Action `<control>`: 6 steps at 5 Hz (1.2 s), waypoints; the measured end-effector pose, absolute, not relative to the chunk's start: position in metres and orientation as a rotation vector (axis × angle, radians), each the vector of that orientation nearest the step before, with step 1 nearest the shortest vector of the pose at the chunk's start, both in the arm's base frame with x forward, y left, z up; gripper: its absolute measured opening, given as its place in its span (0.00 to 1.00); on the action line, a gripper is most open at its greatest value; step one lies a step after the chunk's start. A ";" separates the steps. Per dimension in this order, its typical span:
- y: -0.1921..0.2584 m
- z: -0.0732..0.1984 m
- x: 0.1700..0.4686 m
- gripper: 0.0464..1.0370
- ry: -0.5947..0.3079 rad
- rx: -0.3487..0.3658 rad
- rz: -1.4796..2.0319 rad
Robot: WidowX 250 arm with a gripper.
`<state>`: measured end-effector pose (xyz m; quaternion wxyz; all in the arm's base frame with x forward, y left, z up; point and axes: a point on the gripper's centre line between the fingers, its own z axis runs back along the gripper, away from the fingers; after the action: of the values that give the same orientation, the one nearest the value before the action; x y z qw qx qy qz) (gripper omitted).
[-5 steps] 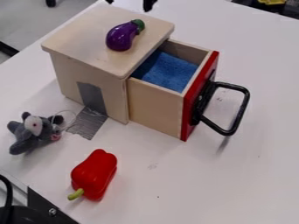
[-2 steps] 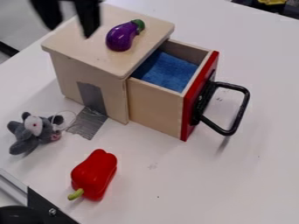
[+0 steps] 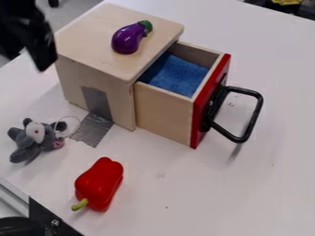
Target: Put the teddy bear in the drawer
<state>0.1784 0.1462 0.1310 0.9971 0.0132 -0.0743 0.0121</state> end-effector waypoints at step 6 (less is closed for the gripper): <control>0.170 0.006 0.136 0.96 0.114 0.123 -0.034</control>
<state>0.1363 0.1699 0.0059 0.9963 0.0613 0.0570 -0.0168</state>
